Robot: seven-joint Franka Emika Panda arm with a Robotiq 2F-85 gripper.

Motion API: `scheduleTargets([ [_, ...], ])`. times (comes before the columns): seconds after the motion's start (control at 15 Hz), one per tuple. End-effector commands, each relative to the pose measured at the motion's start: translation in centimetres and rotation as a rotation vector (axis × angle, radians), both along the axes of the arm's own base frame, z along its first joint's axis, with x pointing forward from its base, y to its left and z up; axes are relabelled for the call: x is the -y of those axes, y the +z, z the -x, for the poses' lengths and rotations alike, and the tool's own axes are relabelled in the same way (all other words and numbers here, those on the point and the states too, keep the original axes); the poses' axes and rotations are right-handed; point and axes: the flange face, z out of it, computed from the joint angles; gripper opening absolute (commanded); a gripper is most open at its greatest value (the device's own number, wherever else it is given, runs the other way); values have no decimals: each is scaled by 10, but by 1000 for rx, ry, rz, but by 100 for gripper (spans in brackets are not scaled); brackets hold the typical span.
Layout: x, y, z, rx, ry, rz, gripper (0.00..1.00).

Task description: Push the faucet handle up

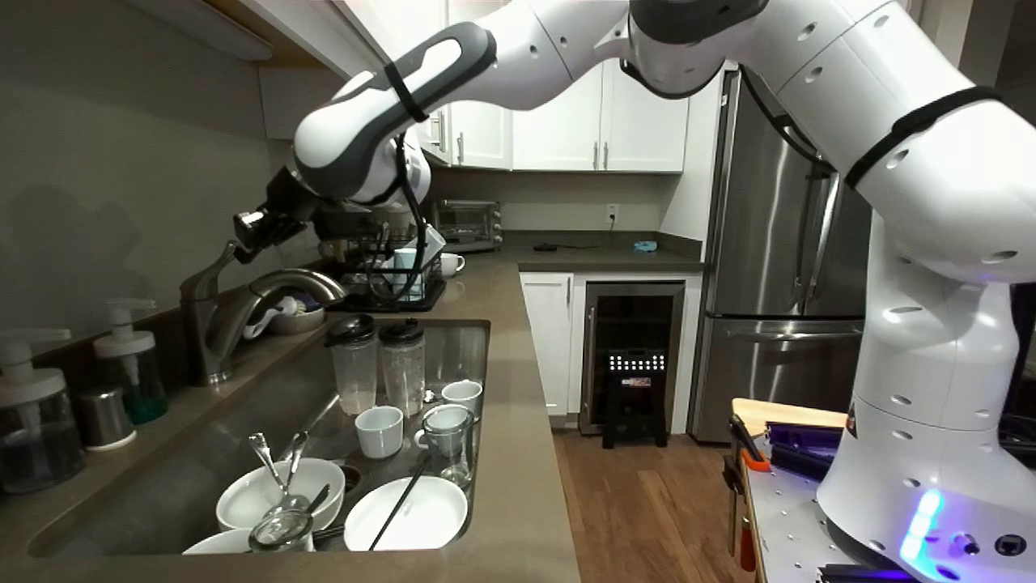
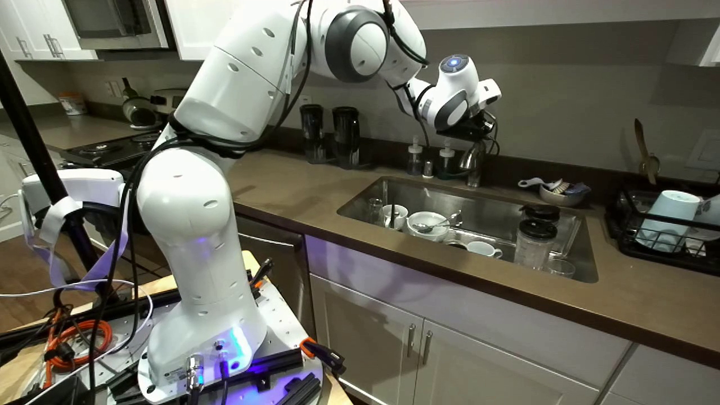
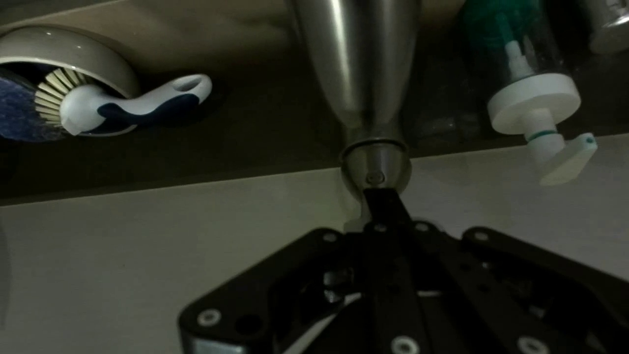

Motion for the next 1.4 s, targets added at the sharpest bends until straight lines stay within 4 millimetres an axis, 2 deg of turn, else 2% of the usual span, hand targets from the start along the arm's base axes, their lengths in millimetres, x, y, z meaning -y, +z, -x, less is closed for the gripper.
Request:
scheduleTargets([
  [0.0,1,9,-14,14,-8,29,0],
  [0.53,2,5,-23,56,-44,-27,0],
  [0.8,3,11,-26,82,-55,-55,0],
  [0.93,0,20,-27,96,-51,-69,0],
  [1.33,2,26,-28,91,-72,35,0],
])
